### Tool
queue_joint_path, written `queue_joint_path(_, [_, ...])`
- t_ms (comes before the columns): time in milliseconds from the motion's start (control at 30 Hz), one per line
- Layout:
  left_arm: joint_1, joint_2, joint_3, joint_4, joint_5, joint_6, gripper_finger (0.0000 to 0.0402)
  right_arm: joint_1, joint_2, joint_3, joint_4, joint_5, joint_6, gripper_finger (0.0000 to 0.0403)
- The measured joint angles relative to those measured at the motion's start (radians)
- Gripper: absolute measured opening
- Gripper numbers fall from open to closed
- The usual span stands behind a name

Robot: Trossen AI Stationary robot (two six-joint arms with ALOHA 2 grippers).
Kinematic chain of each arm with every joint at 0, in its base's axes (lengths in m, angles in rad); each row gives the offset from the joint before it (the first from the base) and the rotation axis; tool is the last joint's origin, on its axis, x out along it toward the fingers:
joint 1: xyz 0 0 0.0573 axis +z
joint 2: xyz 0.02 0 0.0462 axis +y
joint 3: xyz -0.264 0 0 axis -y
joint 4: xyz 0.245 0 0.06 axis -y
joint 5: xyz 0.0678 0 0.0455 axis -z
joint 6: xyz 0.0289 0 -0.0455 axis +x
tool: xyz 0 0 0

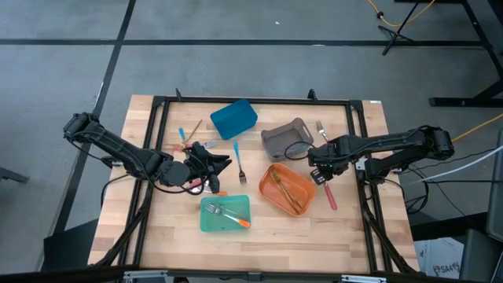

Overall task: Sort silverware by color (type)
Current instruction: Put the pink fork into the blue bin

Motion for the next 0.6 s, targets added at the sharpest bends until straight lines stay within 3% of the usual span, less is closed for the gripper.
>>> queue_joint_path(400, [0.000, 0.000, 0.000, 0.000, 0.000, 0.000, 0.0073, 0.045, 0.000, -0.004, 0.025, -0.007, 0.028, 0.0150])
queue_joint_path(600, [0.000, 0.000, 0.000, 0.000, 0.000, 0.000, 0.0073, 0.099, 0.000, -0.083, 0.118, -0.008, 0.096, 0.0150])
